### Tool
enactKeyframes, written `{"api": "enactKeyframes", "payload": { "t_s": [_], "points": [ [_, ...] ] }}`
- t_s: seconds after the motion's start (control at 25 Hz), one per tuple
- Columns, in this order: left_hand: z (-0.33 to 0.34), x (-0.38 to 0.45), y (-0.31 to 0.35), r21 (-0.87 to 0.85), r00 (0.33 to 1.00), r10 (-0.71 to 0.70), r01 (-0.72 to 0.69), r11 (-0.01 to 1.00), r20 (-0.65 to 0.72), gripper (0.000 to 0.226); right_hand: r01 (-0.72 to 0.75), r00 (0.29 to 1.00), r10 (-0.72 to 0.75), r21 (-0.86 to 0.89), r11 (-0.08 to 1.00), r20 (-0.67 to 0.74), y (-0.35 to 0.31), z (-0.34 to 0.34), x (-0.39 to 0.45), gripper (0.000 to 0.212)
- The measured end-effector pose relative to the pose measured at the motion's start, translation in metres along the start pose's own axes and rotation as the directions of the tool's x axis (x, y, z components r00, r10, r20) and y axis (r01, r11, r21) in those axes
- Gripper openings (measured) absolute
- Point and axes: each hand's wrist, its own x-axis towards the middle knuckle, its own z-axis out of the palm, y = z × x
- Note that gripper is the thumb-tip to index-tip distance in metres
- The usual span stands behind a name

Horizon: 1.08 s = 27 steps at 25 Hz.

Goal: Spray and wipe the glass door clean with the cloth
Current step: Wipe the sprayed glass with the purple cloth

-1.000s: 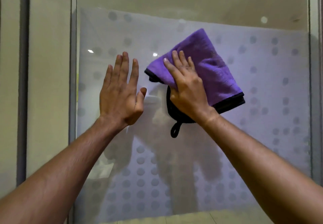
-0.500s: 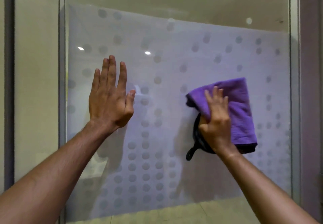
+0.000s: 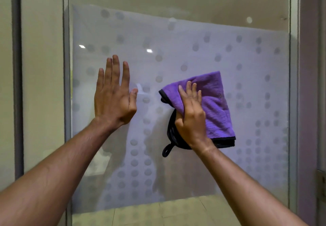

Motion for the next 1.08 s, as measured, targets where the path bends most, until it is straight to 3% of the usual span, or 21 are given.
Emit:
{"api": "enactKeyframes", "payload": {
  "t_s": [0.24, 0.44, 0.52, 0.6, 0.68, 0.76, 0.92, 1.08],
  "points": [
    [-0.023, 0.000, 0.006, -0.053, 0.996, -0.014, 0.019, 0.998, 0.088, 0.079, 0.003, 1.000, -0.003, 0.005, 1.000, -0.025, -0.004, -0.012, -0.007, 0.077],
    [-0.052, 0.008, 0.037, -0.271, 0.991, 0.136, -0.136, 0.953, -0.021, 0.064, -0.015, 1.000, 0.016, 0.014, 1.000, -0.019, -0.013, -0.013, -0.017, 0.077],
    [-0.062, 0.019, 0.052, -0.460, 0.989, 0.125, -0.073, 0.885, 0.083, 0.059, -0.018, 1.000, 0.018, 0.017, 1.000, -0.019, -0.018, -0.014, -0.017, 0.078],
    [-0.069, 0.028, 0.062, -0.607, 0.951, 0.097, 0.107, 0.787, 0.292, 0.053, -0.019, 1.000, 0.020, 0.018, 1.000, -0.022, -0.022, -0.015, -0.019, 0.080],
    [-0.071, 0.035, 0.067, -0.631, 0.899, 0.086, 0.230, 0.741, 0.429, 0.035, -0.022, 0.999, 0.023, 0.020, 1.000, -0.027, -0.026, -0.015, -0.018, 0.082],
    [-0.074, 0.040, 0.071, -0.610, 0.873, 0.073, 0.274, 0.743, 0.481, 0.023, -0.021, 0.999, 0.022, 0.024, 0.999, -0.032, -0.028, -0.016, -0.017, 0.083],
    [-0.080, 0.043, 0.076, -0.644, 0.871, 0.061, 0.311, 0.698, 0.487, 0.038, -0.036, 0.999, 0.038, 0.051, 0.998, -0.031, -0.031, -0.017, -0.019, 0.082],
    [-0.082, 0.043, 0.082, -0.660, 0.904, 0.108, 0.216, 0.719, 0.413, 0.052, -0.046, 0.999, 0.048, 0.071, 0.996, -0.015, -0.032, -0.021, -0.025, 0.079]
  ]
}}
